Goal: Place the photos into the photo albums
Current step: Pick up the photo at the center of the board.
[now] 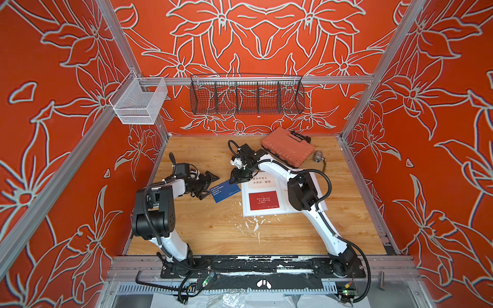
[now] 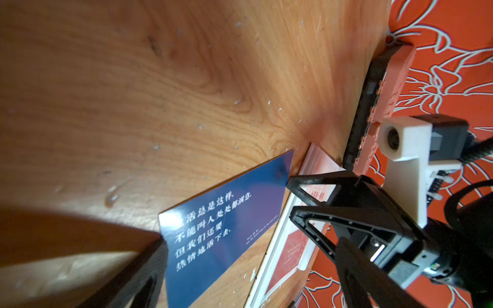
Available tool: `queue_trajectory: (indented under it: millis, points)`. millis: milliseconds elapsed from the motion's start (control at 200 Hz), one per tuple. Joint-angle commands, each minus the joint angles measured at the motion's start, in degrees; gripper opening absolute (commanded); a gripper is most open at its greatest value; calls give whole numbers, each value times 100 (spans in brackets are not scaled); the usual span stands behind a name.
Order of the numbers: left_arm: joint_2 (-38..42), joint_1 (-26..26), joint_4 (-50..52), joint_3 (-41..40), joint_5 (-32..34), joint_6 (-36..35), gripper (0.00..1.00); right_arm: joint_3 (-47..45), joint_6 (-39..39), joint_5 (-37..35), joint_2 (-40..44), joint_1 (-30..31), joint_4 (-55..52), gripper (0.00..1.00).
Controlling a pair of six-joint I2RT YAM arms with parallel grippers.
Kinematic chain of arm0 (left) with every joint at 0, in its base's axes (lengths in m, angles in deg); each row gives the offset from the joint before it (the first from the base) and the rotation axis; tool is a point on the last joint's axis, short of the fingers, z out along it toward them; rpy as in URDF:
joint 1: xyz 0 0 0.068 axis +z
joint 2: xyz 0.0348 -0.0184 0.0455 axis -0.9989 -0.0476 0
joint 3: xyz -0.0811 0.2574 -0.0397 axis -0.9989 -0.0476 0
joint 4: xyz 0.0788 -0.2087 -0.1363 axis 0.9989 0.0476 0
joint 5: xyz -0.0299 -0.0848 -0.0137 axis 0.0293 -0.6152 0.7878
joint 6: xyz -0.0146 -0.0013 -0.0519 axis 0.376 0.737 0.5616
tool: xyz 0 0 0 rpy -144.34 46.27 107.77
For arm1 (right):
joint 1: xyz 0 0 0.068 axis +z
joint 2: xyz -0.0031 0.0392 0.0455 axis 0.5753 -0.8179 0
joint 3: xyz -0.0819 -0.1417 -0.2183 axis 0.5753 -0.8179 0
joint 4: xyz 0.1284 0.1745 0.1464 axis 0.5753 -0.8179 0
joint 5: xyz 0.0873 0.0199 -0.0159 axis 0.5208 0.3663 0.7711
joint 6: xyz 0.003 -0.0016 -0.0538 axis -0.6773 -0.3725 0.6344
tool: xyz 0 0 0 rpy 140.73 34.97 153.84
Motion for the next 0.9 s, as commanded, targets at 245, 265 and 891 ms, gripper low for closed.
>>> queue_trajectory:
  millis: [245,265,891]
  points:
    - [-371,-70,94,-512,134,282,97,184,-120,-40,-390,57,-417,51]
    - [-387,-70,86,-511,90,290,98,184,-119,-36,-390,57,-407,51]
    - [-119,-66,1,-975,-528,453,97,219,-321,206,-458,8,-296,51]
